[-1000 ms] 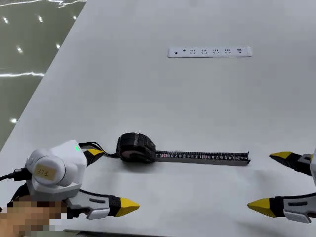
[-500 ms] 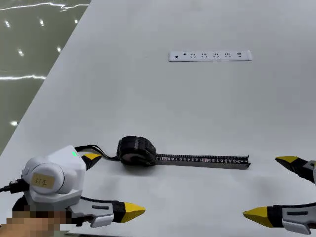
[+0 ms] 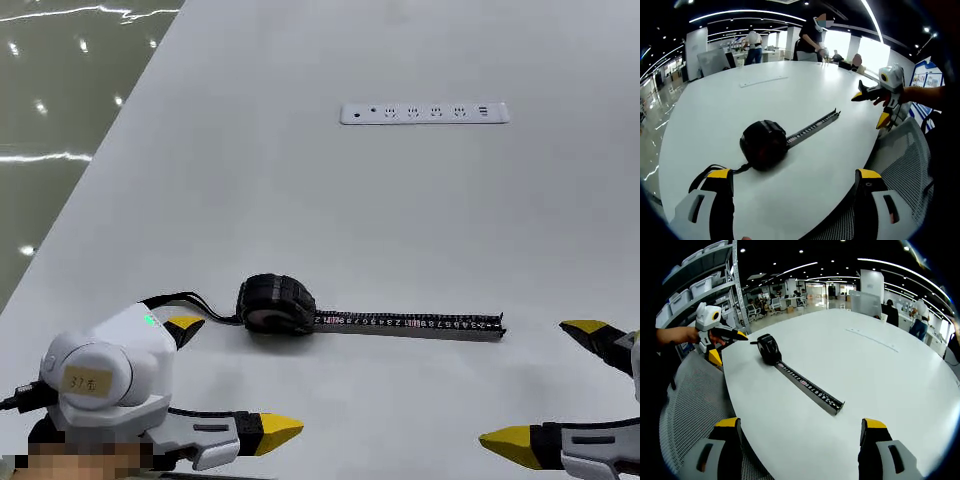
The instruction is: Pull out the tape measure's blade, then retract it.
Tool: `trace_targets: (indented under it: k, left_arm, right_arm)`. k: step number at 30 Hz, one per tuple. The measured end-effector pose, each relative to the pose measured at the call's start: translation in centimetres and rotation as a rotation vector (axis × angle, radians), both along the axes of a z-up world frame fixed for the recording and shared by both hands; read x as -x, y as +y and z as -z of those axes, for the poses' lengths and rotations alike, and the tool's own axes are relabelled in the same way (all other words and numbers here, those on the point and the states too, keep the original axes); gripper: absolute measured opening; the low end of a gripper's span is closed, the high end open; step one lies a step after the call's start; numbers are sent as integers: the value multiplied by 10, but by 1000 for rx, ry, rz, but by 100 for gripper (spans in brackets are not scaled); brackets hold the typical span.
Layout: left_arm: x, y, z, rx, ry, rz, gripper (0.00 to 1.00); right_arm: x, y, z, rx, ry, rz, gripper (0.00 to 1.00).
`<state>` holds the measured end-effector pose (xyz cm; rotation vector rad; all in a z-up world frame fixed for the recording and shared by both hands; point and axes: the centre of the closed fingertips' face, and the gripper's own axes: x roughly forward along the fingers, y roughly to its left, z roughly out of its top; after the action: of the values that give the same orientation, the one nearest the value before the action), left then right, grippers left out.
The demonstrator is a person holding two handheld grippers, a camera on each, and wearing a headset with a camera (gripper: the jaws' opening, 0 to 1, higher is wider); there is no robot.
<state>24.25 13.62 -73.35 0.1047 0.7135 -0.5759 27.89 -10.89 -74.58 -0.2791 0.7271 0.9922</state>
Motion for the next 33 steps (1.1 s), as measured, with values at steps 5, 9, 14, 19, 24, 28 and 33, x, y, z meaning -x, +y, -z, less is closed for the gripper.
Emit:
trace_targets:
  k: [5, 9, 14, 19, 24, 28, 33]
  left_arm:
    - [0, 1, -1, 0, -5, -33, 99]
    - [1, 0, -3, 1, -11, -54, 99]
    - [1, -4, -4, 1, -21, -80, 99]
    - [0, -8, -4, 2, -25, -108, 99]
    - [0, -7, -3, -8, -10, -136, 99]
    - [-1, -2, -6, -5, -12, -172, 99]
    - [-2, -1, -14, 5, -15, -206, 99]
  right_arm:
    - [1, 1, -2, -4, -1, 41, 99]
    - [6, 7, -4, -21, 6, 70, 99]
    - [9, 13, -7, -30, -5, 97, 99]
    - [10, 18, -10, -27, -14, 136, 99]
    - [14, 25, -14, -35, -11, 157, 99]
    - [13, 29, -18, -39, -16, 197, 99]
    - [14, 35, -26, -50, -22, 235, 99]
